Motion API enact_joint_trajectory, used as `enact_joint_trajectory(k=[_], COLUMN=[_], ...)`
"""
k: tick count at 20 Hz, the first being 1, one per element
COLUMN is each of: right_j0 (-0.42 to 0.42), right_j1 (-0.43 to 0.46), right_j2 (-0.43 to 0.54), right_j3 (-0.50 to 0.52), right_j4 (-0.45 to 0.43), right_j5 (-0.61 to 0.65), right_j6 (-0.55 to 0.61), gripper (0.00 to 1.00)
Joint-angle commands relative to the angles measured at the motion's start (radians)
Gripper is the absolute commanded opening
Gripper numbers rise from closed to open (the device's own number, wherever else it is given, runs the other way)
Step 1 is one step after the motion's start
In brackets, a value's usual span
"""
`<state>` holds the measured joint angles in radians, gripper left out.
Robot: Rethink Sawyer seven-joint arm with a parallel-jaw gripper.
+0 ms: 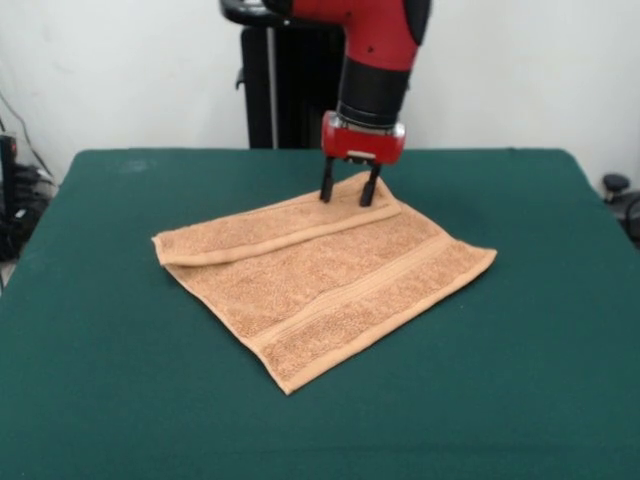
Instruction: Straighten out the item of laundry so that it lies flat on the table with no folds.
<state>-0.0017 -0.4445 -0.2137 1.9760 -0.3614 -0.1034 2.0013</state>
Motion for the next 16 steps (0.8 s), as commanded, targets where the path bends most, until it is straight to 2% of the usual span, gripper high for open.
enact_joint_trajectory(k=[1,16], right_j0=[0.044,0.040], right_j1=[0.058,0.061], right_j2=[0.098,0.078], right_j3=[-0.056,-0.052], right_j4=[0.073,0.060], right_j5=[0.023,0.013], right_j6=[0.146,0.140], gripper=[1.00,1.00])
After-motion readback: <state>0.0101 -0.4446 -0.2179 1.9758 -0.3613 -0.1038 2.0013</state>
